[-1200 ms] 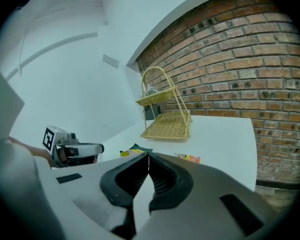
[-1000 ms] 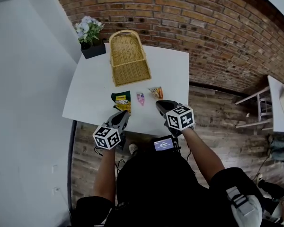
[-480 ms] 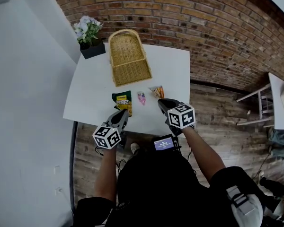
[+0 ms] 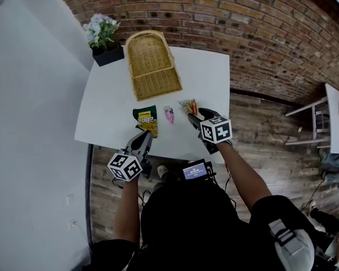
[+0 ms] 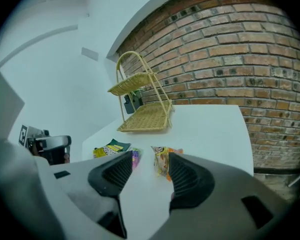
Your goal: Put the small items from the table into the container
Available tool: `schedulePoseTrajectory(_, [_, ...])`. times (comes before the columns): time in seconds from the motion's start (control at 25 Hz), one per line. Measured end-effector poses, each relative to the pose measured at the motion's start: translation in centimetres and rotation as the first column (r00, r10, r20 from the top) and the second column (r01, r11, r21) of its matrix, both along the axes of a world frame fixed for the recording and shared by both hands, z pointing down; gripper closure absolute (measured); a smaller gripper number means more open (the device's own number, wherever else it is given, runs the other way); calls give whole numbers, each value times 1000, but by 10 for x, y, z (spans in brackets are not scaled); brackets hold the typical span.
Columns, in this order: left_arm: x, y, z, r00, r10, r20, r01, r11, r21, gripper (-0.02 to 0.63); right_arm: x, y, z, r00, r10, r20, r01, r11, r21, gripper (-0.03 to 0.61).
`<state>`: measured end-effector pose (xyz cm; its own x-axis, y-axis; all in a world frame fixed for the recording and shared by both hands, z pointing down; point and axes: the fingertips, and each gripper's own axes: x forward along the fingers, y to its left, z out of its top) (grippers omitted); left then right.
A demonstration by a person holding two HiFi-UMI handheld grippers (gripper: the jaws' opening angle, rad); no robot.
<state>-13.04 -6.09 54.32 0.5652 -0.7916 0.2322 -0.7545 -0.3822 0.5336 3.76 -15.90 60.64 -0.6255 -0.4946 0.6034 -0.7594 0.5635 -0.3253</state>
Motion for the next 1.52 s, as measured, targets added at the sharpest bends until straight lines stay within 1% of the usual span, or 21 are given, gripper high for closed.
schedulePoseTrajectory(0.12, [-6, 1, -1, 999, -20, -29, 20, 1000, -4, 604, 2, -9, 16, 1000, 9, -30, -10, 1000, -19, 323])
schedulePoseTrajectory(0.24, [-12, 2, 0, 998, -42, -52, 42, 999, -12, 604, 0, -15, 31, 998, 4, -63, -6, 999, -35, 302])
schedulePoseTrajectory(0.56, [-17, 0, 12, 998, -52, -43, 50, 998, -48, 604, -8, -26, 54, 994, -14, -112, 7, 998, -66, 301])
schedulePoseTrajectory(0.84, [-18, -6, 16, 998, -55, -42, 53, 997, -56, 604, -10, -32, 70, 988, -18, -152, 4, 996, -90, 301])
schedulePoseTrajectory(0.96, [-20, -6, 17, 998, -58, -38, 56, 997, -58, 604, -10, -33, 71, 987, -20, -162, 5, 996, -92, 307])
schedulePoseTrajectory(1.04, [-21, -5, 19, 998, -59, -33, 57, 996, -63, 604, -8, -33, 70, 985, -15, -172, 0, 996, -84, 353])
schedulePoseTrajectory(1.16, [-21, -3, 20, 998, -62, -30, 60, 996, -67, 604, -7, -32, 69, 984, -14, -179, 0, 997, -77, 383])
schedulePoseTrajectory(1.52, [-20, -2, 19, 998, -63, -27, 61, 996, -59, 604, -8, -26, 59, 987, -16, -158, 5, 998, -70, 397])
